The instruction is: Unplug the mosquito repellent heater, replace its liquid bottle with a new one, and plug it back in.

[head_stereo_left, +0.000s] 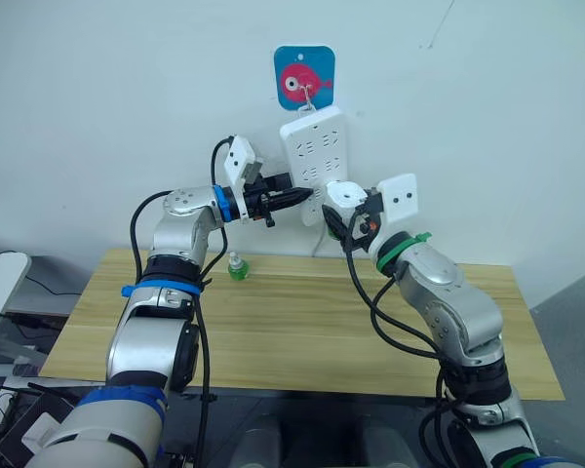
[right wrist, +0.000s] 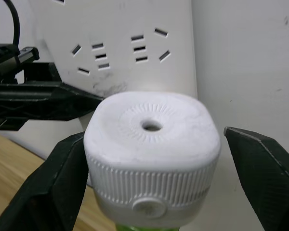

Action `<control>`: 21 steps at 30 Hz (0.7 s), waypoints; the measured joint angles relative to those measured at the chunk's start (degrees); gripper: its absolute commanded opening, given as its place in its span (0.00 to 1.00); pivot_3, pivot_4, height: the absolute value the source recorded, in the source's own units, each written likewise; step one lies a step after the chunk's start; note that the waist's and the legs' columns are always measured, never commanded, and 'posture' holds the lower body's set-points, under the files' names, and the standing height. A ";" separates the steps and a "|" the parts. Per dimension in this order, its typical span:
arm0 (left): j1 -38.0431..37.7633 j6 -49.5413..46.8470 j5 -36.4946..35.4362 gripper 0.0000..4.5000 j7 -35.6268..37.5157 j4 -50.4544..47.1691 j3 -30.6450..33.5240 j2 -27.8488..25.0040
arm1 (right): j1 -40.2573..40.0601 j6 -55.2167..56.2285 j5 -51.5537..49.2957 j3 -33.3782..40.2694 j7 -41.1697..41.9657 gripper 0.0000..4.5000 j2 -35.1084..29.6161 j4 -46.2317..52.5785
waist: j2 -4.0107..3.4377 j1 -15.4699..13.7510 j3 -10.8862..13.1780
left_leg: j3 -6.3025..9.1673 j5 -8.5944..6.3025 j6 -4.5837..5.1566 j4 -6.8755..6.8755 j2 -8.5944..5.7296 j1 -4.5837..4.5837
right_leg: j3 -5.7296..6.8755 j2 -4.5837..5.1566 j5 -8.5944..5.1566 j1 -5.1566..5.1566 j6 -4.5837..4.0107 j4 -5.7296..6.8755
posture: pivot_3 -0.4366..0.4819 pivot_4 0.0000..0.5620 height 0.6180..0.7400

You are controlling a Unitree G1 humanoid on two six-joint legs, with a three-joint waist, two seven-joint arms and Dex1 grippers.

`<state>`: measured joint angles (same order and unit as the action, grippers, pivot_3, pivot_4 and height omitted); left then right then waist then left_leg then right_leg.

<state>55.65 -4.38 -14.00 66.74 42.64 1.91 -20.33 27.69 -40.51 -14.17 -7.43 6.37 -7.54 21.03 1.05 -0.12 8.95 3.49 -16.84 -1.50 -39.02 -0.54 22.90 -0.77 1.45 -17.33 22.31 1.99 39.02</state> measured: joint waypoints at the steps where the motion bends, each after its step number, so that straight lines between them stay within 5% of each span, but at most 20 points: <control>1: 0.00 0.00 0.03 0.30 -0.06 0.00 0.00 -0.05 | 0.00 0.41 0.08 -0.15 0.33 0.73 0.06 -0.06 | 0.00 0.00 0.00 | 0.00 0.00 0.00 0.00 0.00 0.00 | 0.00 0.00 0.00 0.00 0.00 0.00 | 0.46 0.31 1.00; 3: 0.00 0.01 0.07 0.30 -0.24 0.00 0.02 -0.13 | -0.05 0.85 0.21 -0.25 0.88 0.65 -0.02 -0.17 | 0.00 0.00 0.00 | -0.01 0.00 0.00 0.00 0.00 0.00 | 0.00 0.00 0.00 -0.01 0.00 0.00 | 0.46 0.32 1.00; 21: 0.19 1.35 0.64 0.30 -3.71 1.06 0.11 -0.48 | -8.54 -5.34 -7.90 7.73 7.79 0.65 -7.61 15.26 | -0.06 0.36 0.33 | 0.20 0.33 0.33 0.01 -0.04 -0.05 | -0.02 -0.11 0.01 -0.13 0.00 0.13 | 0.45 0.32 1.00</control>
<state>55.83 -3.03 -13.35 63.03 43.70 2.02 -20.81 19.15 -45.85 -22.08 0.30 14.16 -15.15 36.30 0.99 0.23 9.28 3.69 -16.51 -1.17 -39.01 -0.57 22.86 -0.79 1.34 -17.32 22.18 2.00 39.15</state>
